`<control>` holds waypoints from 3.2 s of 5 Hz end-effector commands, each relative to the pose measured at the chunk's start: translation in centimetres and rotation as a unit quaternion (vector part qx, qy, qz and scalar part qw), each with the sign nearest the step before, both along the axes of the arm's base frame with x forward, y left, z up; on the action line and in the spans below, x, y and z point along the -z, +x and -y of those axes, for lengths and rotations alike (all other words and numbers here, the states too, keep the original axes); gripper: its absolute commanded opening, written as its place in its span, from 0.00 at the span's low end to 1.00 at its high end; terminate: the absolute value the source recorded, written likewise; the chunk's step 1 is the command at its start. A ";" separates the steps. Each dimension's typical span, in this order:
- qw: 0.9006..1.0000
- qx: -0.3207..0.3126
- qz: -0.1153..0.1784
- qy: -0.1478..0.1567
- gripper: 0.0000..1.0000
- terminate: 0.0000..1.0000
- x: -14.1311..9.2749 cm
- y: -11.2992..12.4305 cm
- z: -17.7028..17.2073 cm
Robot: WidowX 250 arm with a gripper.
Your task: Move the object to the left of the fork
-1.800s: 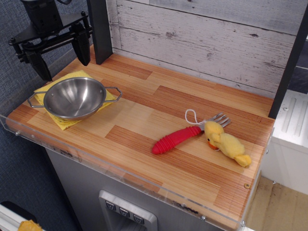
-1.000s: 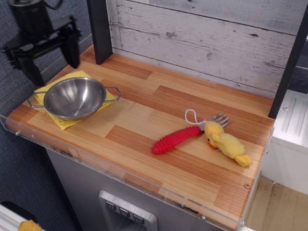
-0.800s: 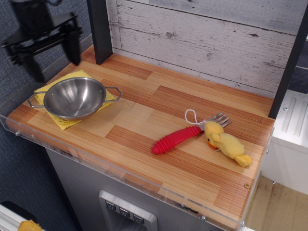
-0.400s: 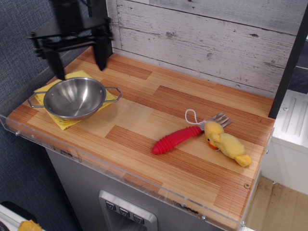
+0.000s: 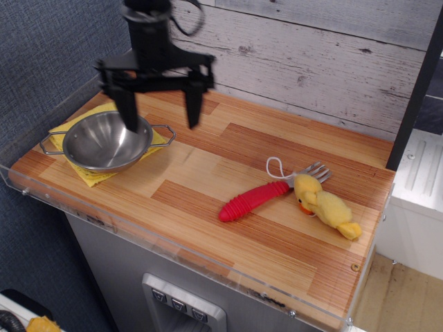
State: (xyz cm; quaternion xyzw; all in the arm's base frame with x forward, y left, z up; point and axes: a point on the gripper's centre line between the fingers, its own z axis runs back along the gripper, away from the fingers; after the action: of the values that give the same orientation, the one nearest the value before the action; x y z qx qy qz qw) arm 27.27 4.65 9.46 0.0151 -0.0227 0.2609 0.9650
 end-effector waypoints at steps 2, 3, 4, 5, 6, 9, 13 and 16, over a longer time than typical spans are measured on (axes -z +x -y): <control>0.995 0.087 0.038 -0.007 1.00 0.00 -0.3 -2.4 5.9; 0.992 0.115 0.045 -0.020 1.00 0.00 -0.4 -2.2 7.8; 0.978 0.199 0.057 -0.014 1.00 0.00 -0.4 -1.8 9.2; 0.961 0.267 0.072 -0.005 1.00 0.00 -0.3 -0.6 9.1; 0.953 0.296 0.068 -0.001 1.00 0.00 0.2 0.6 8.8; 0.974 0.220 0.041 -0.024 1.00 0.00 4.4 1.8 10.7; 0.993 0.020 0.091 -0.078 1.00 0.00 3.4 0.9 12.8; 0.967 -0.186 0.110 -0.132 1.00 0.00 3.5 0.7 12.1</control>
State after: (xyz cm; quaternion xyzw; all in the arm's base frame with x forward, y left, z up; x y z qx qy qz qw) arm 28.26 -6.94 4.87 -0.1257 -0.0731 0.4412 0.8855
